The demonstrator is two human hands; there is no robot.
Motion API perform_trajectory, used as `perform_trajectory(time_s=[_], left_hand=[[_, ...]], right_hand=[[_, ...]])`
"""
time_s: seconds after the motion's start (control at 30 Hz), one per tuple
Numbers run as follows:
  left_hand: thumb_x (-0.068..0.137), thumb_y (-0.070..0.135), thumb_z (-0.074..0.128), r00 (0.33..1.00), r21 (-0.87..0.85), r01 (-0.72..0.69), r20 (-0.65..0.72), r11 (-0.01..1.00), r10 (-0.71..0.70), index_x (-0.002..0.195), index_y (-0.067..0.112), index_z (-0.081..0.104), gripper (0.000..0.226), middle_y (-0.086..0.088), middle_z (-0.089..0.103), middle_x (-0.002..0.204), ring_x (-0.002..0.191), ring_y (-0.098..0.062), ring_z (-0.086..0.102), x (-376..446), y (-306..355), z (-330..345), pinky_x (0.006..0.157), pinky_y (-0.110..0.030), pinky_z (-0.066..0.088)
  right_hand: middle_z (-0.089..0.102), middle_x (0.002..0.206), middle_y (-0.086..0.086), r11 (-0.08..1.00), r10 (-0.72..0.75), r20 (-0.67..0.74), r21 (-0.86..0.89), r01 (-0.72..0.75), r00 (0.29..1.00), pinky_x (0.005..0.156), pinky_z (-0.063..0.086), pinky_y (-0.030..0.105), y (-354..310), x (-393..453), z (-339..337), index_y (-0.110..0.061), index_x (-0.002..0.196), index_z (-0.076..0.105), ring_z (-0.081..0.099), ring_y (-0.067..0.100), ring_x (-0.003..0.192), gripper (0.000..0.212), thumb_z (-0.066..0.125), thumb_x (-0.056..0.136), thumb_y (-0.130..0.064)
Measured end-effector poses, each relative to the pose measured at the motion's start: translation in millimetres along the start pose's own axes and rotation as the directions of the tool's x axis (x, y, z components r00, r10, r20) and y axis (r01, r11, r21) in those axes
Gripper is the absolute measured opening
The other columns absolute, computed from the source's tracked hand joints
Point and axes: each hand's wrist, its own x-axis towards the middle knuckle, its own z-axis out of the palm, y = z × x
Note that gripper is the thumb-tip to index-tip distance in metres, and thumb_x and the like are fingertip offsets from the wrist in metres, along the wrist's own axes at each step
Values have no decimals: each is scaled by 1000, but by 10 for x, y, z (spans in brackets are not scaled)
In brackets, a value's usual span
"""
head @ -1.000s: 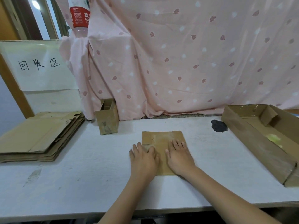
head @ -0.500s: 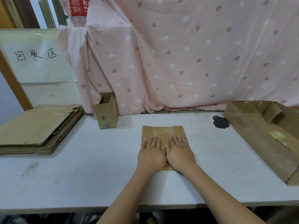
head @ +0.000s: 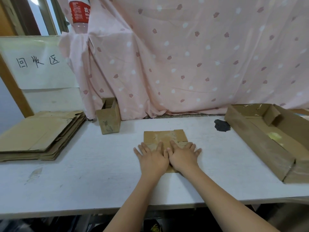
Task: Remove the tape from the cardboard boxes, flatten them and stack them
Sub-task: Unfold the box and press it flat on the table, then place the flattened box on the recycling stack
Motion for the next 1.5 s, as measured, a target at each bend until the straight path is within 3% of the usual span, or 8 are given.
perform_trajectory(time_s=[0.2, 0.33, 0.5, 0.67, 0.97, 1.13, 1.3, 1.5], left_hand=[[90, 57, 51, 992, -162, 123, -9, 979, -126, 143, 18, 37, 67, -23, 38, 142, 134, -38, 30, 30, -14, -189, 110, -50, 24], [78, 32, 77, 954, -567, 291, 114, 771, -277, 133, 7, 40, 71, -14, 48, 131, 122, -37, 47, 85, -215, -420, 103, -44, 42], [76, 10, 66, 954, -797, 129, -62, 590, -293, 99, 14, 65, 24, -3, 70, 95, 97, -29, 64, -23, -498, -707, 82, -42, 56], [83, 14, 77, 930, -908, -37, -184, 416, -318, 134, 14, 54, 55, 4, 63, 119, 115, -18, 60, -240, -919, -1162, 102, -42, 49], [85, 20, 76, 853, -851, -151, -370, 503, -369, 141, 29, 51, 62, 1, 68, 116, 106, -16, 65, -561, -2023, -1802, 92, -39, 54], [86, 23, 75, 792, -775, -112, -448, 622, -415, 135, 32, 55, 54, 2, 67, 105, 87, 0, 59, -568, -2678, -2202, 69, -18, 44], [83, 24, 78, 746, -718, -13, -471, 696, -472, 135, 33, 57, 56, 0, 68, 90, 88, -19, 65, -281, -3350, -2473, 76, -32, 50], [85, 27, 77, 769, -614, 140, -426, 776, -476, 135, 27, 58, 54, -6, 69, 98, 95, -24, 63, 279, -4041, -2605, 87, -38, 52]], right_hand=[[41, 138, 22, 818, 123, 77, 556, -145, 989, 97, 44, 33, 97, 31, -405, -18, 148, 34, 47, 38, 123, 73, 63, 81, -20], [69, 107, 22, 667, 165, 152, 711, -224, 975, 73, 59, 39, 230, 40, -505, -1, 97, 61, 69, 33, 90, 38, 65, 60, -7], [73, 96, 5, 565, 42, 0, 825, -24, 999, 80, 60, 43, 72, -126, -482, -33, 96, 57, 70, 28, 87, 33, 66, 68, -16], [75, 95, 0, 450, -88, -171, 872, 192, 981, 87, 58, 48, -307, -423, -660, -40, 101, 55, 73, 20, 89, 38, 75, 81, -15], [72, 111, -8, 223, -203, -364, 887, 405, 909, 101, 52, 37, -1587, -749, -829, -26, 114, 63, 67, 10, 107, 34, 75, 85, -11], [69, 116, -7, 187, -256, -394, 876, 445, 883, 97, 50, 28, -2430, -746, -724, -16, 127, 61, 63, 10, 109, 39, 70, 90, -11], [66, 123, -6, 271, -326, -401, 828, 491, 856, 97, 48, 31, -3299, -543, -515, -21, 135, 54, 61, 14, 111, 44, 64, 92, -14], [42, 152, 12, 451, -387, -231, 797, 402, 893, 114, 36, 42, -4090, -187, -188, -13, 159, 11, 40, 32, 139, 78, 58, 97, -16]])
